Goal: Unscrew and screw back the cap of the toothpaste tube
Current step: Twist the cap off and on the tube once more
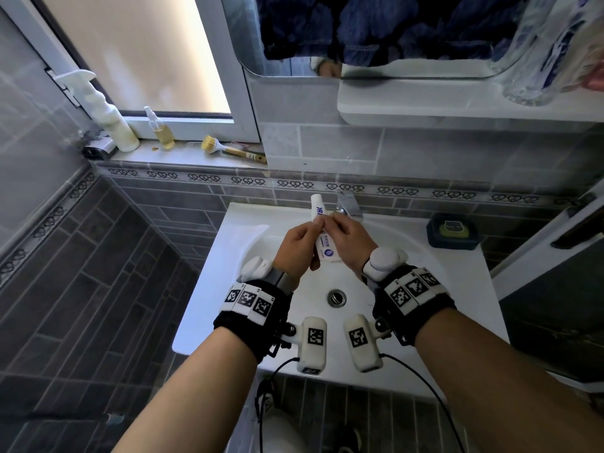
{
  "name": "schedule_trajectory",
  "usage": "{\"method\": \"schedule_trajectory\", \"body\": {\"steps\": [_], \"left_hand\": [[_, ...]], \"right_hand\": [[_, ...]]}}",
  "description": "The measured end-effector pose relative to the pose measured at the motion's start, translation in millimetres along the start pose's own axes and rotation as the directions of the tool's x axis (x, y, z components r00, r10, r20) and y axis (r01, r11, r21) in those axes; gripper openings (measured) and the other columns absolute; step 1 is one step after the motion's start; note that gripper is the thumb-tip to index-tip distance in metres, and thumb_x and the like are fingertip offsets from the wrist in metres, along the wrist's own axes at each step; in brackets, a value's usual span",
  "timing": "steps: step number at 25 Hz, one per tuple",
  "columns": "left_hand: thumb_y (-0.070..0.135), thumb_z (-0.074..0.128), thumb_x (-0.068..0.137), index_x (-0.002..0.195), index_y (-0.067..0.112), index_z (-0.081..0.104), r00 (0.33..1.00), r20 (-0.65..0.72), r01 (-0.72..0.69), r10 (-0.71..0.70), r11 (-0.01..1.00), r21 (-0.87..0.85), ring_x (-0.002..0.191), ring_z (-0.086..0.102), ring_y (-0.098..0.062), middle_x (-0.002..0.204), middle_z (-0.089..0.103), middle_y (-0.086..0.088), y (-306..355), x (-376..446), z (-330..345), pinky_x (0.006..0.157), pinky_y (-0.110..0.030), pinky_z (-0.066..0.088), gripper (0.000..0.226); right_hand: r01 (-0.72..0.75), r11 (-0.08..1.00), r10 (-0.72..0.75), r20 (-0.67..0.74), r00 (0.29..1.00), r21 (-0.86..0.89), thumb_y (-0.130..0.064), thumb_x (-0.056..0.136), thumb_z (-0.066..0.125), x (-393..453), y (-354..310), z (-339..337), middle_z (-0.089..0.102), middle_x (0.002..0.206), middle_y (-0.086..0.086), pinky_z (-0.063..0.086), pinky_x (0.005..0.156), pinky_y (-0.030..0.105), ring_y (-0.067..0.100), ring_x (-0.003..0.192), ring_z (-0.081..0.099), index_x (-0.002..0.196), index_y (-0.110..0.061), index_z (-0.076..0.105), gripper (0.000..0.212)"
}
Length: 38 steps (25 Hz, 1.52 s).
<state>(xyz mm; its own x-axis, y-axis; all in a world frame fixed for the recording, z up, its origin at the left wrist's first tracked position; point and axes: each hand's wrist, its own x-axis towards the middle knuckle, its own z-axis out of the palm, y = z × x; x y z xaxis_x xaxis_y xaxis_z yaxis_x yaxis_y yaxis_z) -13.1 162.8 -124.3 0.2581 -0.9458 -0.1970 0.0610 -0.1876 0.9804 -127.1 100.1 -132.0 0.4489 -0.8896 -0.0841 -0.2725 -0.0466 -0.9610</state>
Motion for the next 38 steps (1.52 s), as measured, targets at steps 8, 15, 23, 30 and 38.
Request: {"method": "schedule_trajectory", "body": {"steps": [8, 15, 23, 30, 38], "left_hand": [[0.032, 0.052, 0.1, 0.076, 0.01, 0.07, 0.996, -0.02, -0.082, 0.083, 0.995, 0.056, 0.038, 0.041, -0.007, 0.05, 0.059, 0.004, 4, 13, 8, 0.04, -0.018, 0.032, 0.037], [0.046, 0.053, 0.095, 0.06, 0.014, 0.055, 0.94, -0.316, -0.013, 0.126, 0.941, 0.338, 0.047, 0.041, -0.015, 0.051, 0.052, 0.002, 4, 27, 2, 0.051, -0.028, 0.034, 0.047], [0.047, 0.057, 0.093, 0.087, -0.005, 0.063, 0.994, -0.104, -0.028, 0.036, 0.996, 0.08, 0.046, 0.053, -0.018, 0.062, 0.06, -0.012, -2, 14, 1, 0.05, -0.028, 0.043, 0.052], [0.027, 0.055, 0.099, 0.087, 0.002, 0.06, 0.991, -0.125, 0.029, -0.046, 0.99, -0.136, 0.048, 0.045, -0.016, 0.062, 0.052, -0.007, 3, 14, 2, 0.055, -0.03, 0.041, 0.028], [0.025, 0.058, 0.097, 0.1, -0.003, 0.063, 0.994, -0.031, 0.102, -0.107, 0.986, -0.131, 0.051, 0.053, -0.015, 0.074, 0.068, -0.006, 11, 11, -3, 0.055, -0.027, 0.051, 0.029]], "right_hand": [[-0.019, 0.999, 0.02, -0.026, 0.999, 0.051, -0.035, 0.099, 0.048, 0, -3, -12, 0.067, 0.07, 0.002, 0.045, 0.043, 0.026, 0.017, 0.057, 0.062, 0.082, -0.024, 0.063, 0.025], [-0.062, 0.998, 0.061, 0.047, 0.997, 0.029, -0.035, 0.1, 0.048, 6, -14, -13, 0.065, 0.085, 0.009, 0.053, 0.054, 0.036, 0.024, 0.059, 0.064, 0.114, -0.015, 0.056, 0.025], [0.014, 0.982, -0.007, -0.038, 0.999, 0.187, -0.019, 0.09, 0.068, -2, -10, -22, 0.076, 0.084, 0.005, 0.061, 0.067, 0.029, 0.017, 0.074, 0.073, 0.114, -0.017, 0.057, 0.027], [0.055, 0.974, -0.084, 0.124, 0.989, 0.222, -0.002, 0.093, 0.06, 1, -4, -29, 0.074, 0.1, 0.013, 0.057, 0.08, 0.028, 0.022, 0.087, 0.073, 0.107, -0.001, 0.07, 0.017], [0.11, 0.977, -0.127, 0.083, 0.988, 0.183, -0.01, 0.089, 0.069, -8, -7, -36, 0.078, 0.088, -0.002, 0.056, 0.075, 0.016, 0.012, 0.086, 0.074, 0.096, -0.02, 0.077, 0.015]]}}
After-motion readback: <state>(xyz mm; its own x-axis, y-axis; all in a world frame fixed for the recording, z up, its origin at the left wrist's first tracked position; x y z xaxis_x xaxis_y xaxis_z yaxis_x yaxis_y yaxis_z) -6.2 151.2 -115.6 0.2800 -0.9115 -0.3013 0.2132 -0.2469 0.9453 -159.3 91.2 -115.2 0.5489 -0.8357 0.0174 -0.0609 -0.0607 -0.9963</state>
